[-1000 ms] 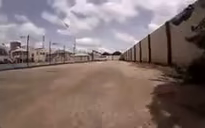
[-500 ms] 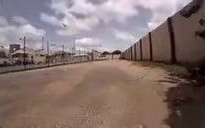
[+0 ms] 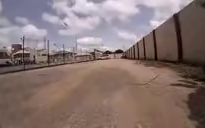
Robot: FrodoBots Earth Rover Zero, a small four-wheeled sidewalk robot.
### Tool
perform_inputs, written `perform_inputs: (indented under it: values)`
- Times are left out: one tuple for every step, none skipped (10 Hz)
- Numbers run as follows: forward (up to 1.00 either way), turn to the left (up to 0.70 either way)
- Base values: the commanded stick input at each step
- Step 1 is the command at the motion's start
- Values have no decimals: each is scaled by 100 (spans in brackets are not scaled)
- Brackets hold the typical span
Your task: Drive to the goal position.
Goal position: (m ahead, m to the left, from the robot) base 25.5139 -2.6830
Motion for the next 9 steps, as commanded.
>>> perform_inputs:
  values:
    - [85,0]
    - [85,0]
    - [85,0]
    - [85,0]
    - [85,0]
    - [85,0]
    - [85,0]
    - [85,0]
    - [85,0]
